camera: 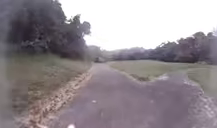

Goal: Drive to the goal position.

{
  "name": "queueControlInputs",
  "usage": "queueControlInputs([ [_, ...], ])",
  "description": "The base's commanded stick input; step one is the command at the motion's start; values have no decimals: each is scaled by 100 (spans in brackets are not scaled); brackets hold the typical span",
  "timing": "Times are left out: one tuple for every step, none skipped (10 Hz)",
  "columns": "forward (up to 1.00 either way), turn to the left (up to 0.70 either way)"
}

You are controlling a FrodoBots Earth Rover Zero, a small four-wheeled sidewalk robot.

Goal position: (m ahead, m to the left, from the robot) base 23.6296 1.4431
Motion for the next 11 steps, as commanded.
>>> queueControlInputs([
  [0, 0],
  [42, 0],
  [85, 0],
  [85, 0],
  [85, 0],
  [85, 0],
  [85, 0],
  [85, -22],
  [85, -30],
  [85, -7],
  [85, 0],
])
